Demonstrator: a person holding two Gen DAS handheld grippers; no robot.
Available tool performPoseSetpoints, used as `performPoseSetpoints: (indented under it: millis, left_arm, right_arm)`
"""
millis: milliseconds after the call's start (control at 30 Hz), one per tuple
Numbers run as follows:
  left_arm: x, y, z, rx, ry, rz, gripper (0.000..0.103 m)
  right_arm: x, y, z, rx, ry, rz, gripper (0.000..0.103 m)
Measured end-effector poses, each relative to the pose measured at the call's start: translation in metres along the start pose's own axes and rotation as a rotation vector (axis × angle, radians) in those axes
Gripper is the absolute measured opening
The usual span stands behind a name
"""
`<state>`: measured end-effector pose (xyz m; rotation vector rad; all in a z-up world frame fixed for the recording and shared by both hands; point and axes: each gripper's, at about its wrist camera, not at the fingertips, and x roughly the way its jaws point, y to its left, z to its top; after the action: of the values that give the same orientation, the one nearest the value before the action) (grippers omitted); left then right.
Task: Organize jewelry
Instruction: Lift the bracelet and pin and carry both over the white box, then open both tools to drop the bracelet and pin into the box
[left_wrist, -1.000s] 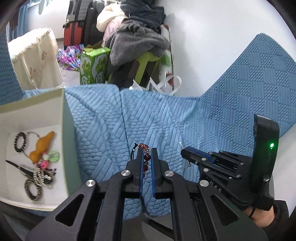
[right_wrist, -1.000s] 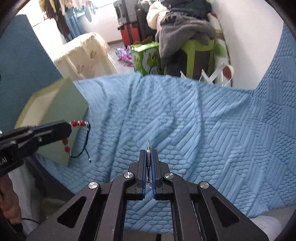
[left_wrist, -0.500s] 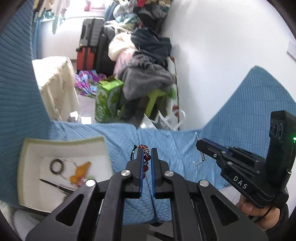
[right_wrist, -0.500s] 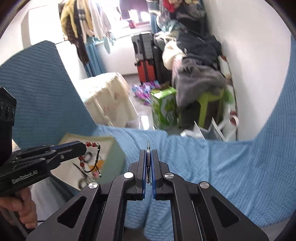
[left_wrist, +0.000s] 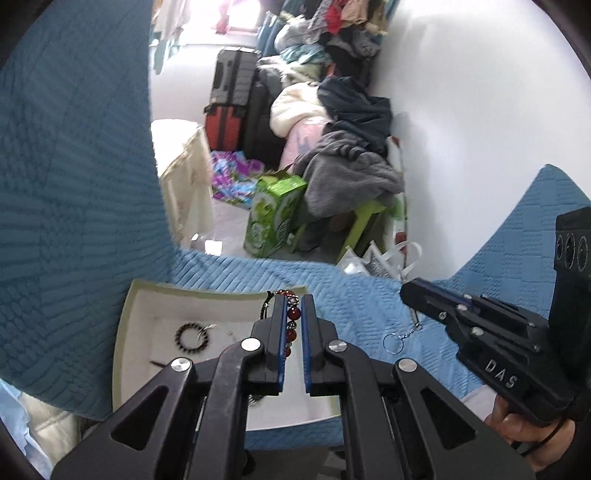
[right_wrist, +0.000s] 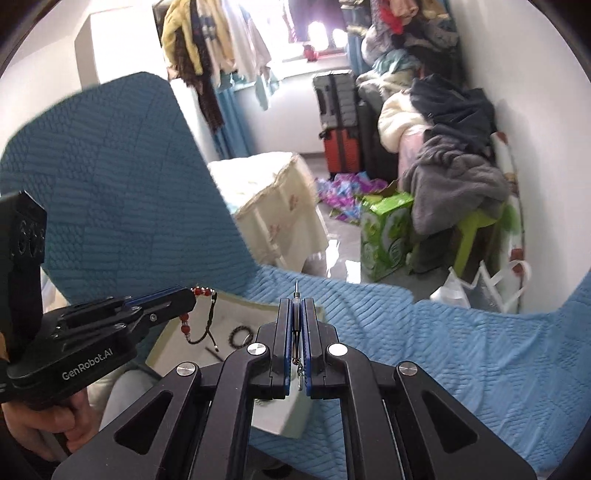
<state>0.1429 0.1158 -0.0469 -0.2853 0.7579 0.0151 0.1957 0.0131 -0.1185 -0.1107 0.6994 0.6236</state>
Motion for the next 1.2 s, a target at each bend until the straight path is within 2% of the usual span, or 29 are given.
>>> performPoseSetpoints:
  millis: [167, 367, 700, 767, 867, 900, 967, 1000, 1033, 1200]
  left_arm:
    - [0.017, 0.026, -0.015, -0.055, 0.055, 0.017, 0.007]
    - [0.039, 0.038, -0.029, -0.062, 0.114, 0.036, 0.007]
    - [0.050, 0.056, -0.043, -0.093, 0.155, 0.046, 0.007]
    - [0.049, 0.055, -0.042, -0.091, 0.152, 0.044, 0.007]
    - [0.045, 0.051, -0.037, -0.085, 0.146, 0.062, 0.007]
    - [0.043, 0.049, -0.035, -0.079, 0.145, 0.067, 0.010]
    - [0.034, 0.043, -0.028, -0.071, 0.130, 0.075, 0.029]
    - [0.030, 0.041, -0.026, -0.068, 0.116, 0.074, 0.045]
    - [0.023, 0.037, -0.022, -0.061, 0.094, 0.077, 0.052]
    - [-0.017, 0.016, 0.001, -0.014, 0.007, 0.084, 0.053]
  right_arm:
    - [0.043, 0.014, -0.022, -0.001, 0.108, 0.020, 0.003]
    - [0.078, 0.021, -0.042, -0.003, 0.197, -0.003, 0.003]
    - [0.098, 0.018, -0.058, 0.011, 0.261, -0.031, 0.005]
    - [0.095, 0.016, -0.057, 0.019, 0.259, -0.033, 0.009]
    - [0.085, 0.012, -0.051, 0.032, 0.236, -0.032, 0.022]
    - [0.080, 0.010, -0.048, 0.036, 0.226, -0.035, 0.022]
    - [0.067, 0.006, -0.042, 0.044, 0.201, -0.041, 0.022]
    - [0.060, 0.004, -0.038, 0.049, 0.187, -0.043, 0.022]
    - [0.052, 0.002, -0.032, 0.053, 0.170, -0.041, 0.022]
    - [0.003, -0.004, -0.002, 0.044, 0.063, -0.050, 0.023]
